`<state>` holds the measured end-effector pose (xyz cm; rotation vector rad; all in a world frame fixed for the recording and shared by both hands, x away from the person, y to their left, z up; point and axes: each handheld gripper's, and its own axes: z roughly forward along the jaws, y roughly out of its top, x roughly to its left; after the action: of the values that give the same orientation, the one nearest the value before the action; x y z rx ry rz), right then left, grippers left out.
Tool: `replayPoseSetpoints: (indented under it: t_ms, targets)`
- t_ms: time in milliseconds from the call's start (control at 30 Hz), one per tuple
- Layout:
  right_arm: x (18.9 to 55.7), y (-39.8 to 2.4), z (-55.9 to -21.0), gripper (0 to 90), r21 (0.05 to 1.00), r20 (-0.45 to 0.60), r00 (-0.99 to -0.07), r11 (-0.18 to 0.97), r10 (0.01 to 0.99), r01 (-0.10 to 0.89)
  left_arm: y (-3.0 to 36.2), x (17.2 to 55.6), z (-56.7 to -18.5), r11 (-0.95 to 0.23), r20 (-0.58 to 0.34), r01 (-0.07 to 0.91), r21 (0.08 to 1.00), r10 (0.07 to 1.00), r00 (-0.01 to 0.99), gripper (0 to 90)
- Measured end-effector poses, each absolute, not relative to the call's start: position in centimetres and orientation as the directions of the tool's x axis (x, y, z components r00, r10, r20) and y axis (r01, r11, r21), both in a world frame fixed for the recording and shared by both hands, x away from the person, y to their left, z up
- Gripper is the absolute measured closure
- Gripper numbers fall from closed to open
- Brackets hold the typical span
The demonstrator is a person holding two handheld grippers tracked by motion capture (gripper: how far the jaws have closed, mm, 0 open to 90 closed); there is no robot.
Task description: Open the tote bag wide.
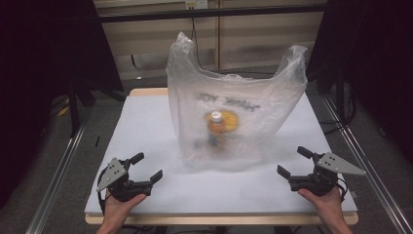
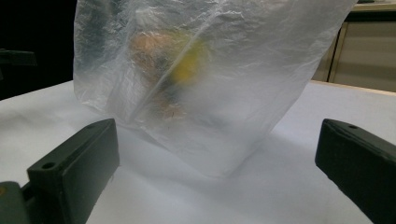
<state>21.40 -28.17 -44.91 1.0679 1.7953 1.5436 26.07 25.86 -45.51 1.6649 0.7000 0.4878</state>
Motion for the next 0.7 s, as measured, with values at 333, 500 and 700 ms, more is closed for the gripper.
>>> replayPoseSetpoints:
  t_ms: [333, 500, 700]
  targets:
    - [21.9, -28.0, -45.1, 15.7, 0.96, 0.119, -0.585, 0.057, 0.802, 0.273, 25.6, 26.4, -45.6, -0.116, -0.092, 0.23, 0.966, 0.678, 0.73, 10.9]
    - [22.0, -27.5, -44.8, 24.5, 0.948, 0.109, -0.622, 0.108, 0.775, 0.3, 24.9, 26.5, -45.5, -0.164, -0.078, 0.237, 0.958, 0.645, 0.76, 19.4]
    - [21.9, -27.4, -44.3, 35.1, 0.93, 0.124, -0.624, 0.13, 0.772, 0.345, 24.4, 26.4, -45.4, -0.18, -0.071, 0.234, 0.955, 0.629, 0.774, 29.0]
